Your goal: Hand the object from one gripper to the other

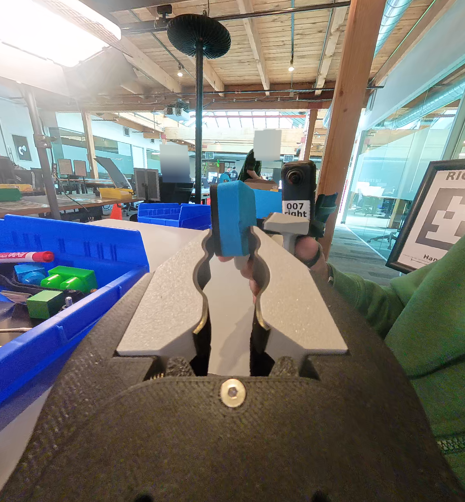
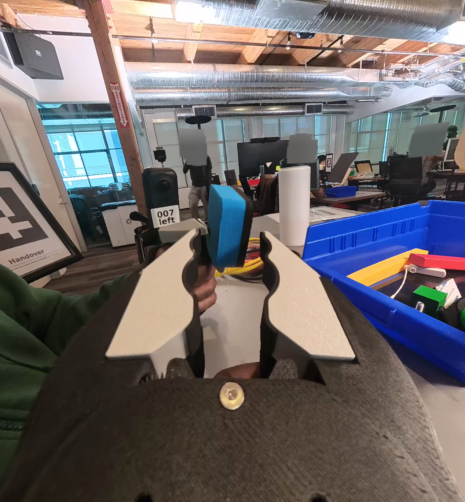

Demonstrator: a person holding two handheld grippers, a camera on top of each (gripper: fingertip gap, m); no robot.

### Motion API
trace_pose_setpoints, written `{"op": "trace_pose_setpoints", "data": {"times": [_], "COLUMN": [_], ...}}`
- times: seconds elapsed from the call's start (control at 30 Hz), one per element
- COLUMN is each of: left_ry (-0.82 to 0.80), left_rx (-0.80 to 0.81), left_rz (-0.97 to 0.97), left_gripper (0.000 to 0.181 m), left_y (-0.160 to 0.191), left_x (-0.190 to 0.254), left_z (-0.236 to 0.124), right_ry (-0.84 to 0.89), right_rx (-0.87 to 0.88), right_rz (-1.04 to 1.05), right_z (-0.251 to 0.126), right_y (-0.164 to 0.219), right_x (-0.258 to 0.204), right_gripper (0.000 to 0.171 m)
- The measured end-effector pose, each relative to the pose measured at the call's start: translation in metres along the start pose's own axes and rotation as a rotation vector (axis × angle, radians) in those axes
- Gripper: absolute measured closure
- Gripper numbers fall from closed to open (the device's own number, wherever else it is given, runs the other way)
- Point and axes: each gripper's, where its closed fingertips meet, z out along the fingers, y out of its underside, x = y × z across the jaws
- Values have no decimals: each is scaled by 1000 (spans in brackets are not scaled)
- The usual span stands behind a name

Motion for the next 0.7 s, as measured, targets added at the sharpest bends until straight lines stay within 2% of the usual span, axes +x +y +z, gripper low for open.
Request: {"op": "trace_pose_setpoints", "data": {"times": [0.1, 0.2, 0.4, 0.7], "left_ry": [-1, -9, 14, -53], "left_rx": [3, -1, 9, -7], "left_rz": [-3, -8, -69, 111], "left_gripper": [157, 156, 148, 156], "left_y": [-1, 0, 1, 0], "left_x": [-1, -2, 0, -1], "left_z": [0, 0, 1, 1], "right_ry": [5, 11, 5, -4], "right_rx": [-39, -54, -20, -10], "right_rz": [-8, -18, 6, -1], "right_z": [2, 3, 1, 2], "right_y": [7, 10, 5, 4], "right_x": [0, 1, 2, 0], "right_gripper": [130, 143, 146, 145]}}
